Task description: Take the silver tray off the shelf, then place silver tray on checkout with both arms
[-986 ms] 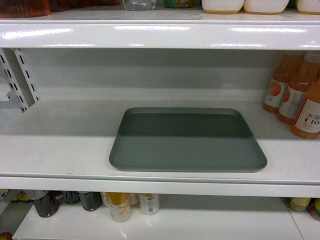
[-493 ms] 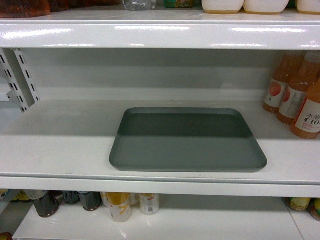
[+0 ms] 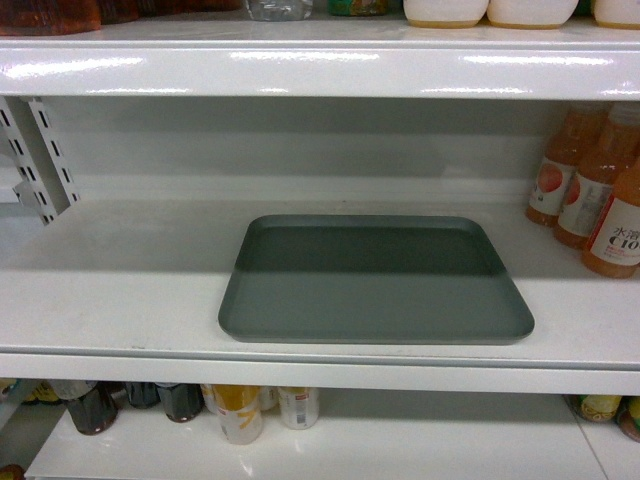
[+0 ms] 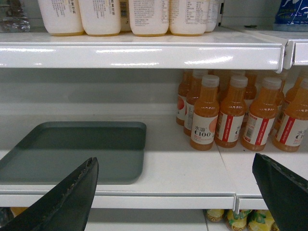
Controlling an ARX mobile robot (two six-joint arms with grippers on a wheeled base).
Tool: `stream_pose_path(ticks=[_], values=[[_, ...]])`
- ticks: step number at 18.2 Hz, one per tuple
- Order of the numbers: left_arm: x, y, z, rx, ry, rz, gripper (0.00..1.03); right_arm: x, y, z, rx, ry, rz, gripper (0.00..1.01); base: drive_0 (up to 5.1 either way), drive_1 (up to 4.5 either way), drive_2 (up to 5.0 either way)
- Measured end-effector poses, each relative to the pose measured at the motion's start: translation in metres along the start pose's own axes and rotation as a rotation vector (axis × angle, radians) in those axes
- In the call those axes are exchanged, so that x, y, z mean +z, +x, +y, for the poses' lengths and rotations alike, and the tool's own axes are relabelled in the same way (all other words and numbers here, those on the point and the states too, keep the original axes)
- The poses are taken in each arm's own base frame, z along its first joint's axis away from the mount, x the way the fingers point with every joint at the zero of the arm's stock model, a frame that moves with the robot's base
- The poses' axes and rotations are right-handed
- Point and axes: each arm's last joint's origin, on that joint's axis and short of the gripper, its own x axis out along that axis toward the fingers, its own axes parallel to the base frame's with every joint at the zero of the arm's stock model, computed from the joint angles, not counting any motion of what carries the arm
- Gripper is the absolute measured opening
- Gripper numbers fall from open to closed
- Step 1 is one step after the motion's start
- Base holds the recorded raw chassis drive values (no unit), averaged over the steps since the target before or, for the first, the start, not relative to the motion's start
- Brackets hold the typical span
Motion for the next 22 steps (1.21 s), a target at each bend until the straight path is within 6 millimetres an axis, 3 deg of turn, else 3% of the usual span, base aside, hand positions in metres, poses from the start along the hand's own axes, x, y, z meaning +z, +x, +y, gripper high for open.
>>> stream_pose_path(ticks=[22], values=[[0.0, 0.0, 0.0, 0.0, 0.0, 0.0, 0.98, -0.0006, 0.0001, 0.0, 0.002, 0.0, 0.006, 0.98, 0.0, 0.0, 0.0]])
